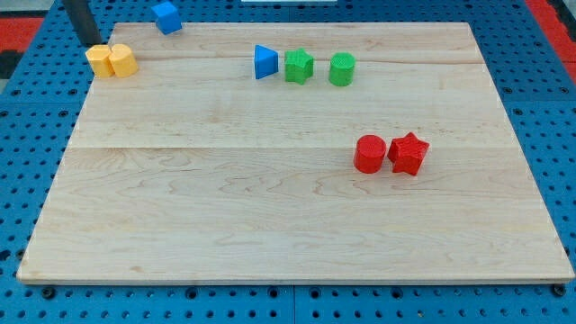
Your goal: Push yellow hexagon close red circle
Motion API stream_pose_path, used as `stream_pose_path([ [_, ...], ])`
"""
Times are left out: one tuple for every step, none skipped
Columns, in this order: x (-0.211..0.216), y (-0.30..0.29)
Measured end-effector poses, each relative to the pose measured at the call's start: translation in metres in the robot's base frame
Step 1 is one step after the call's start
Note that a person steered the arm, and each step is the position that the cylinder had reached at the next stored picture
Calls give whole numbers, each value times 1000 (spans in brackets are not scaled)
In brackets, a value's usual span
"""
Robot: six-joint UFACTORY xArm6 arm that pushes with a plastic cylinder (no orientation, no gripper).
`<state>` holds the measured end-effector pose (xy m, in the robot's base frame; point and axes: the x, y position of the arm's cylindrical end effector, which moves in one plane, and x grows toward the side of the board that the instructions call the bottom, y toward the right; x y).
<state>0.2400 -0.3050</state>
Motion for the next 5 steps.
stream_pose_path([
  [20,1],
  [44,0],
  [49,12],
  [106,14],
  [117,19],
])
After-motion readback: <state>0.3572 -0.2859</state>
